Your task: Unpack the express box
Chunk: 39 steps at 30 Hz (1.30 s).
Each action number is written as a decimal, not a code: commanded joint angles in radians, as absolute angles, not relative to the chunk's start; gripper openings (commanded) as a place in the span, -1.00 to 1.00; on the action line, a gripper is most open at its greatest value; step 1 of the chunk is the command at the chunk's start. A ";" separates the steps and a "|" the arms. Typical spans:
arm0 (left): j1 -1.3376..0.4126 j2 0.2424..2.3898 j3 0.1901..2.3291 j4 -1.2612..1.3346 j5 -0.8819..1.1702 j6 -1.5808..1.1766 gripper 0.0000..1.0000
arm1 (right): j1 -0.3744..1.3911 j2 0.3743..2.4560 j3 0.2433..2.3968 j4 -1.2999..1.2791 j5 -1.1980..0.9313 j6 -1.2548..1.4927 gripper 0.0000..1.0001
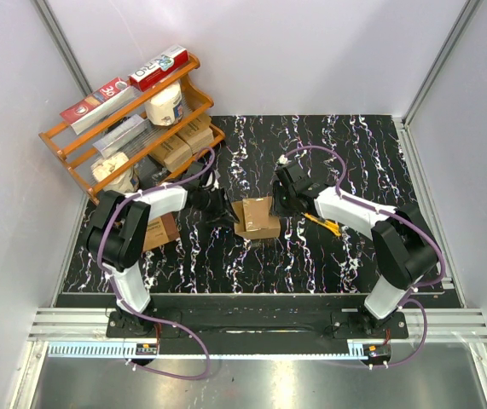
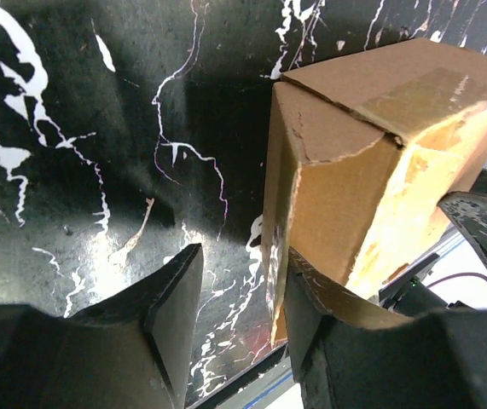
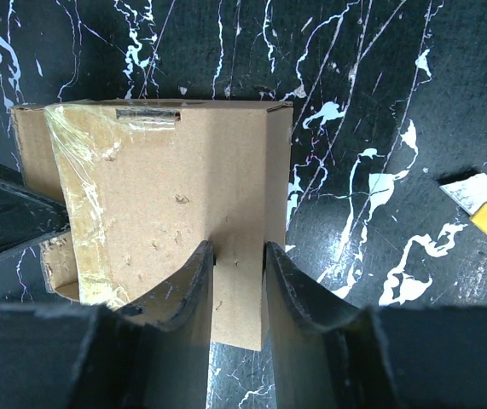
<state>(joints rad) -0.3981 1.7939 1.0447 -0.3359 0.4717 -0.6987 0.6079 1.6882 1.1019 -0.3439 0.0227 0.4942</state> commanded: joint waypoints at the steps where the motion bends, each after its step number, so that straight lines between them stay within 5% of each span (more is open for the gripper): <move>1: -0.405 1.828 1.094 -0.319 0.508 -0.701 -0.11 | 0.609 1.721 1.127 -0.391 0.068 0.479 -0.34; 6: -0.405 1.850 1.100 -0.319 0.511 -0.701 -0.31 | 0.607 1.720 1.127 -0.393 0.071 0.479 -0.34; 10: -0.403 1.827 1.109 -0.339 0.505 -0.681 -0.83 | 0.609 1.718 1.124 -0.393 0.077 0.489 -0.34; 13: -0.405 1.806 1.126 -0.391 0.473 -0.650 -1.00 | 0.609 1.713 1.124 -0.394 0.077 0.491 -0.34; 18: -0.403 1.772 1.153 -0.462 0.445 -0.611 -1.00 | 0.609 1.669 1.152 -0.429 0.086 0.483 -0.28; 26: -0.403 1.654 1.184 -0.574 0.465 -0.600 -1.00 | 0.609 1.497 1.272 -0.525 0.155 0.433 0.35; 39: -0.405 1.580 1.226 -0.661 0.411 -0.643 -1.00 | 0.807 1.588 1.397 -0.561 0.140 0.379 0.51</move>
<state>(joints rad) -0.4084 1.6390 1.1790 -0.6430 0.4480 -0.6144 0.7303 1.5242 1.3560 -0.5304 0.1154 0.4046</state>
